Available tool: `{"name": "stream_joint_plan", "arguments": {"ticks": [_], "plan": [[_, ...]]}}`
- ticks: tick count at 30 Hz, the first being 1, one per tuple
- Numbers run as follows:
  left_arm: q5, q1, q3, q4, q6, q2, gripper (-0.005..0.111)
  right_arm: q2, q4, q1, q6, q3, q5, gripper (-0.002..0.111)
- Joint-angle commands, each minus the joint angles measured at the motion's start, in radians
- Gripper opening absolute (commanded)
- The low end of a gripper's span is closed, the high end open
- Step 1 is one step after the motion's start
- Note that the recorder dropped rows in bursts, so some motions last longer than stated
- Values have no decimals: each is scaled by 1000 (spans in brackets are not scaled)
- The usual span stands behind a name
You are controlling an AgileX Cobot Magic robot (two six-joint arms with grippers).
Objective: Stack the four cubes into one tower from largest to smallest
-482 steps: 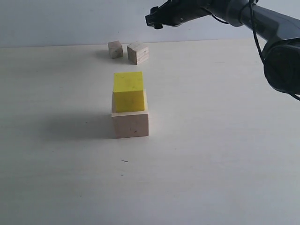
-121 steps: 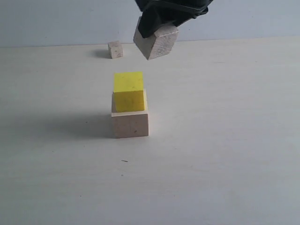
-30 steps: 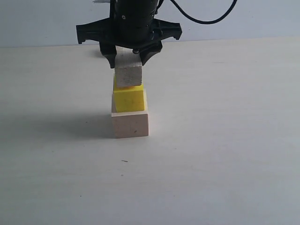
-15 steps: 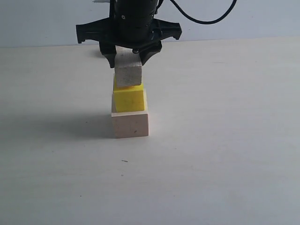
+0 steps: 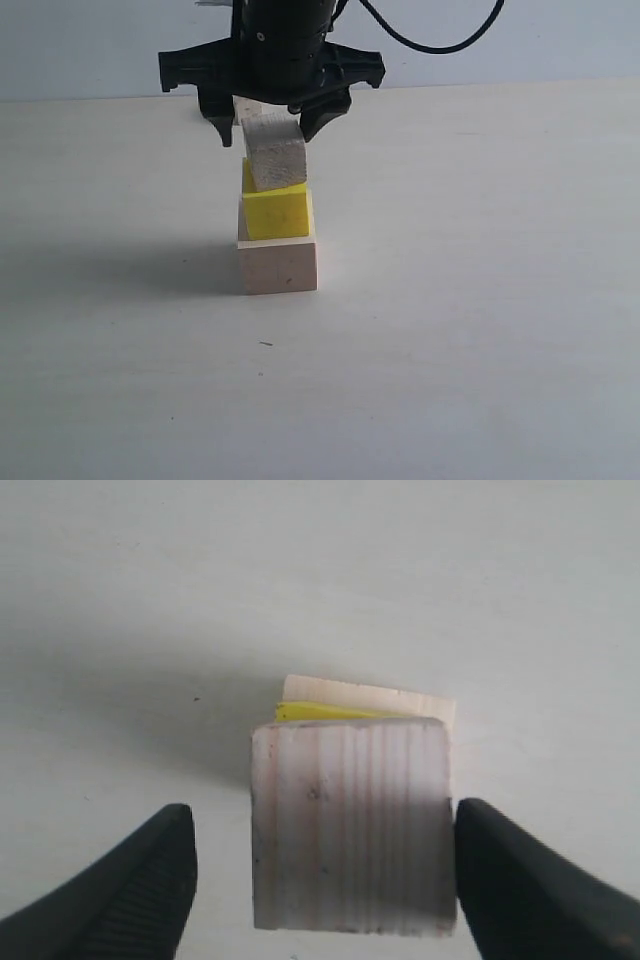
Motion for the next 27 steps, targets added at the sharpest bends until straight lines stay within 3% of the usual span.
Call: {"name": "stream_joint_plan", "arguments": {"ticks": [1, 27], "plan": [[-2, 0, 6, -11, 4, -5, 0, -3, -3, 2, 12, -10, -6, 69], [-2, 0, 6, -11, 4, -5, 0, -3, 68, 2, 40, -10, 60, 69]]}}
